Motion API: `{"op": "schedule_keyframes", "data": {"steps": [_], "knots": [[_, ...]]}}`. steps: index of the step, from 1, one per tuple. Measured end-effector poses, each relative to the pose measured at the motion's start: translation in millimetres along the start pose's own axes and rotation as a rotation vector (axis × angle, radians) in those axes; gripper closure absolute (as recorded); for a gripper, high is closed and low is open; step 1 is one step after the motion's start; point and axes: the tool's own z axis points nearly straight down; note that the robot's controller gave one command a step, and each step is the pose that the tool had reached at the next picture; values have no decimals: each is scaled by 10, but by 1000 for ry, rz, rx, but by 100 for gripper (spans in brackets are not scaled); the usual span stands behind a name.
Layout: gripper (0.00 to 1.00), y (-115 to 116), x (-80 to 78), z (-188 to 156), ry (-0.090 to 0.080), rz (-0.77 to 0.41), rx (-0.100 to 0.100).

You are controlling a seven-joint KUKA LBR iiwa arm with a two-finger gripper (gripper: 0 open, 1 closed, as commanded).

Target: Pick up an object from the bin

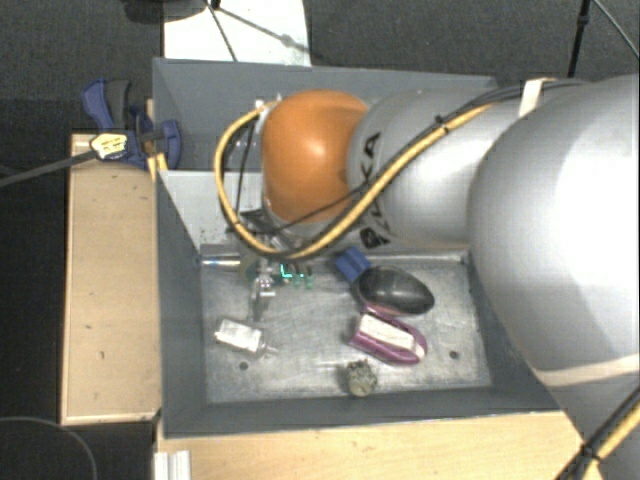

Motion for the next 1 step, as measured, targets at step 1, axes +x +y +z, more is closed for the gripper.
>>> {"op": "schedule_keyframes", "data": {"steps": [1], "knots": [[0, -16, 714, 626, -7, -247, -1]]}}
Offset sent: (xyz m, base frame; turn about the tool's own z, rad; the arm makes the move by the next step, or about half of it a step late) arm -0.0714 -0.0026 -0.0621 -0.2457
